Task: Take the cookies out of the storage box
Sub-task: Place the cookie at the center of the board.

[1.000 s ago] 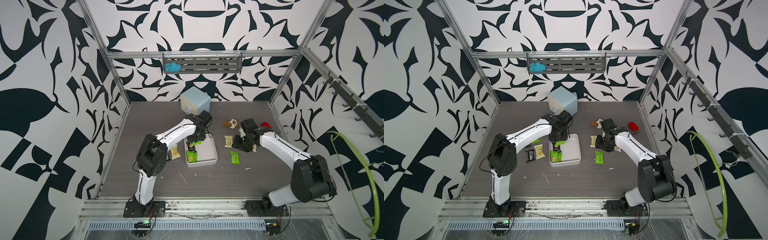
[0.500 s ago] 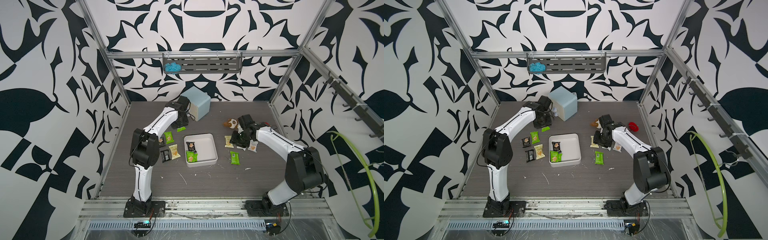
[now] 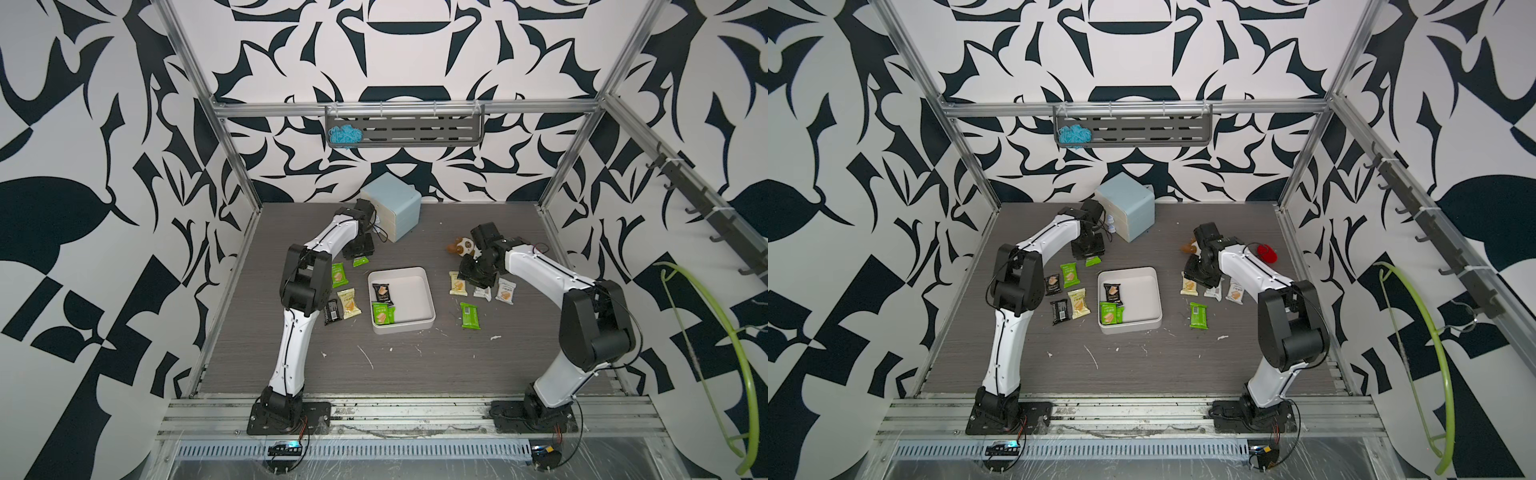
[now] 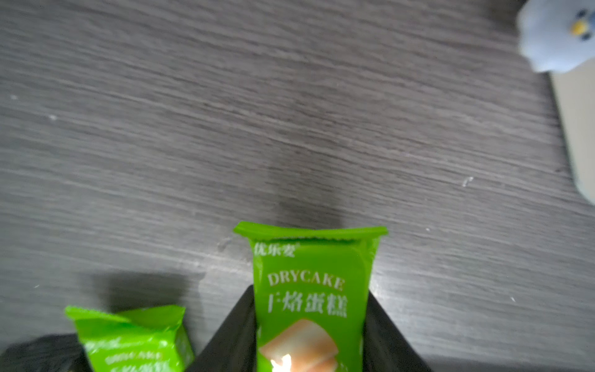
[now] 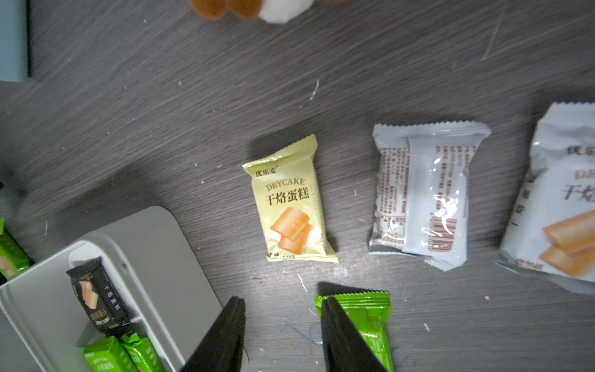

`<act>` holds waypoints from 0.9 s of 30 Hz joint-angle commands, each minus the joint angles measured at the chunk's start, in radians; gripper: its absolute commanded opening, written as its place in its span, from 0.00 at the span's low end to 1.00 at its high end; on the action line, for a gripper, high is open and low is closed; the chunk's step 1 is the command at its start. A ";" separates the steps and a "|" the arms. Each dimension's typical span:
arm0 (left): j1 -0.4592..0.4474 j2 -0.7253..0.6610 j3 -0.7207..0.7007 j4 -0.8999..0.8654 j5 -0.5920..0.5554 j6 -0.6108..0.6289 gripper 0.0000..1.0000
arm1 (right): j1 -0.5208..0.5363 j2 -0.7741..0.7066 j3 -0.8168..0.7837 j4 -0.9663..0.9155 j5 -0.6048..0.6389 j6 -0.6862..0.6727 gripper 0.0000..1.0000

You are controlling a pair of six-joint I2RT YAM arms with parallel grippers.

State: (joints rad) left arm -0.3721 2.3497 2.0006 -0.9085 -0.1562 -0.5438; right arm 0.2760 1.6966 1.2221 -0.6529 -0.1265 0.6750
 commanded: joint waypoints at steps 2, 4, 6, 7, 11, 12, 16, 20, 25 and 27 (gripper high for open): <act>0.005 0.020 0.011 -0.010 0.013 0.020 0.50 | -0.003 -0.013 0.027 -0.002 0.024 0.020 0.45; 0.005 0.022 0.001 -0.012 0.014 0.019 0.51 | -0.004 -0.019 0.019 -0.002 0.024 0.021 0.45; 0.004 0.015 -0.013 -0.010 0.018 0.017 0.54 | -0.003 -0.028 0.015 -0.002 0.024 0.018 0.45; 0.004 0.007 -0.021 -0.010 0.019 0.013 0.57 | -0.003 -0.033 0.012 -0.002 0.024 0.018 0.45; 0.004 -0.037 -0.054 -0.007 0.017 -0.004 0.65 | -0.003 -0.057 0.007 -0.010 0.022 0.007 0.45; 0.005 -0.057 -0.068 -0.004 0.016 -0.011 0.66 | -0.003 -0.063 0.007 -0.015 0.024 0.002 0.45; -0.002 -0.151 -0.135 0.012 0.017 -0.050 0.67 | -0.003 -0.080 0.003 -0.037 0.020 -0.014 0.45; -0.042 -0.267 -0.228 0.041 0.014 -0.094 0.68 | 0.000 -0.106 -0.023 -0.027 -0.013 -0.018 0.45; -0.143 -0.402 -0.352 0.063 -0.030 -0.183 0.69 | 0.011 -0.130 -0.039 -0.028 -0.056 -0.039 0.45; -0.190 -0.435 -0.379 0.057 -0.055 -0.219 0.69 | 0.012 -0.143 -0.046 -0.031 -0.068 -0.052 0.45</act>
State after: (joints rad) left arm -0.5079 1.9526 1.6642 -0.8482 -0.1761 -0.6926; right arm 0.2802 1.5940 1.1839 -0.6712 -0.1635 0.6571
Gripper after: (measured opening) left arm 0.691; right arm 0.451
